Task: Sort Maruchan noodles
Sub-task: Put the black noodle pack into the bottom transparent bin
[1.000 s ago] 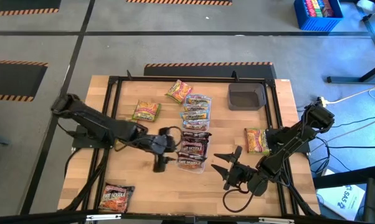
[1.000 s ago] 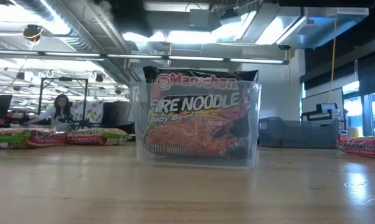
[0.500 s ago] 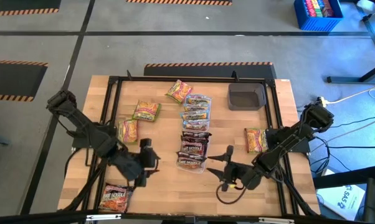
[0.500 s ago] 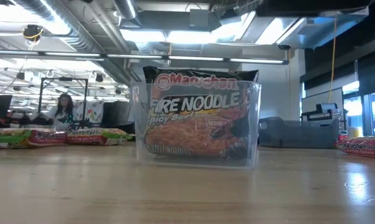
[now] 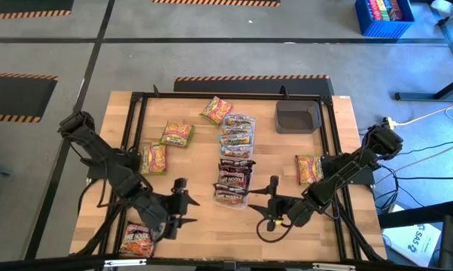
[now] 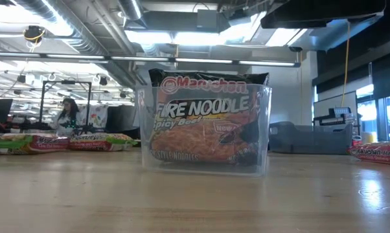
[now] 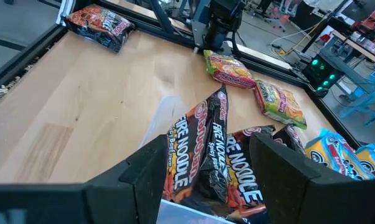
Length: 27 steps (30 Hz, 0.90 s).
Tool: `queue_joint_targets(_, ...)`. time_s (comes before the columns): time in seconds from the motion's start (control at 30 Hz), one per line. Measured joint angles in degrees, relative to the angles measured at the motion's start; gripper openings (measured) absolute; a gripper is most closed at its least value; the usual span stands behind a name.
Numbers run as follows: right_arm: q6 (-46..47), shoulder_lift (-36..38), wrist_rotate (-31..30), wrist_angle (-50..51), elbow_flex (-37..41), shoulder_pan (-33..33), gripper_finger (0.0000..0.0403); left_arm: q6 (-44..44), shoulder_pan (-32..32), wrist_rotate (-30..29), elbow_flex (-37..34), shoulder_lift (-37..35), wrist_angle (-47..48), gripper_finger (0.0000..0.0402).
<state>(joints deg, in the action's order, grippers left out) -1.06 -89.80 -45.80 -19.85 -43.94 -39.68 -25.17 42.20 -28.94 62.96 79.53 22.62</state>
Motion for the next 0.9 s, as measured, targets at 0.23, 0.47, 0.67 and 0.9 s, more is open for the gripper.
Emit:
queue_joint_targets(0.23, 0.8, 0.0, 0.0, 0.0, 0.0, 0.0, 0.0209, -17.2, -1.6, 20.8, 0.0, 1.4, 7.7, 0.0218)
queue_joint_targets(0.47, 1.1, 0.0, 0.5, 0.5, 0.0, -0.1, 0.0209, -59.7, 9.5, 38.7, 0.0, 6.4, 17.3, 0.0218)
queue_joint_targets(0.67, 1.2, 0.0, 2.4, 0.5, 0.0, -0.1, 0.0209, -70.9, 17.4, 37.8, 0.0, 13.8, 19.0, 0.0217)
queue_joint_targets(0.9, 3.6, 0.0, 2.7, 0.5, 0.0, -0.1, 0.0209, -65.6, 18.4, 43.8, 0.3, 22.0, 22.8, 0.0218)
